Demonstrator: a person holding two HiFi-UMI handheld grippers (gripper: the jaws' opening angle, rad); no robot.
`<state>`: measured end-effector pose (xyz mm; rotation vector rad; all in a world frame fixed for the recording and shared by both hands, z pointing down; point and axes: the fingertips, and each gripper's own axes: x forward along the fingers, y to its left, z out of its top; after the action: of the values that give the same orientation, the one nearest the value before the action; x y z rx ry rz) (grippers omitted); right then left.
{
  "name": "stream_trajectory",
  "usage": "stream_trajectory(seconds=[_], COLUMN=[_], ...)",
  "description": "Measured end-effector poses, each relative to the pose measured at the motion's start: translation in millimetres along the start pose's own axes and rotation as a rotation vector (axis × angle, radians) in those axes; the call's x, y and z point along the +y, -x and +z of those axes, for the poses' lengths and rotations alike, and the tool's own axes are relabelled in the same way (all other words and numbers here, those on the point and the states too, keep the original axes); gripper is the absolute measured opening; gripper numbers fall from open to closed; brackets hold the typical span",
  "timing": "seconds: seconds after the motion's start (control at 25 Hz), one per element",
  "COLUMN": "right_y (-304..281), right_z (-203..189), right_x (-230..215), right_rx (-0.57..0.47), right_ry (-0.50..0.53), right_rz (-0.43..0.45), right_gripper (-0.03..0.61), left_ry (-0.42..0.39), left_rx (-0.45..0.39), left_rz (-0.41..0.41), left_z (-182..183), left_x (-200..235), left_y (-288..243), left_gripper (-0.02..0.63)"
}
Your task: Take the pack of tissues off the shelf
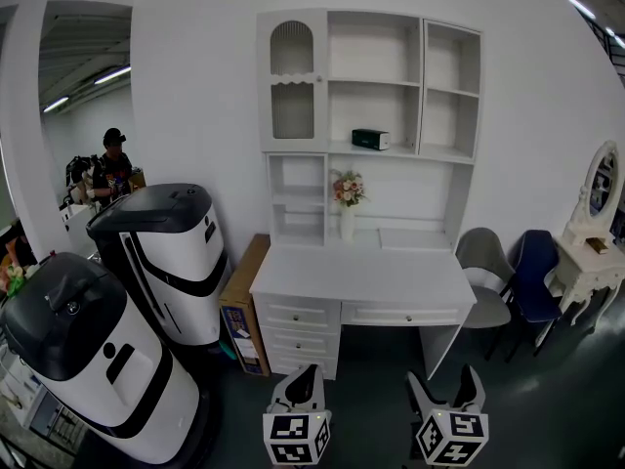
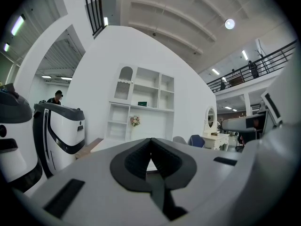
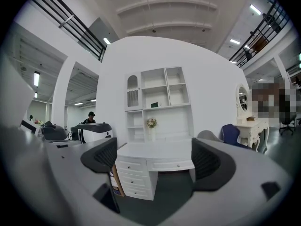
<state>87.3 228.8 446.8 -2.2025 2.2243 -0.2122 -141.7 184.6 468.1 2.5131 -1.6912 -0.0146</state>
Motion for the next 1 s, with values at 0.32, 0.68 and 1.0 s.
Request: stream_trajectory(seconds=[0.32, 0.68, 1.0], right_y=[-37, -106, -174], right_z=[0, 8, 25], right_x=[-10, -30, -59], right_rx=[0.008, 0.018, 0.012], right_ry=[-0.02, -0.034, -0.048], right_rz=[0.006, 0.046, 0.076], right_gripper=[0.486, 0.488, 0.485], left_ry=[0.007, -0.011, -0.026], left_rx=[-0.005, -0.013, -0.016], left_rz=[0.021, 0.059, 0.09], left_z=[5, 18, 29], left_x=[14, 22, 18], left_y=[-32, -94, -160], left_gripper=[0.014, 0.014, 0.014])
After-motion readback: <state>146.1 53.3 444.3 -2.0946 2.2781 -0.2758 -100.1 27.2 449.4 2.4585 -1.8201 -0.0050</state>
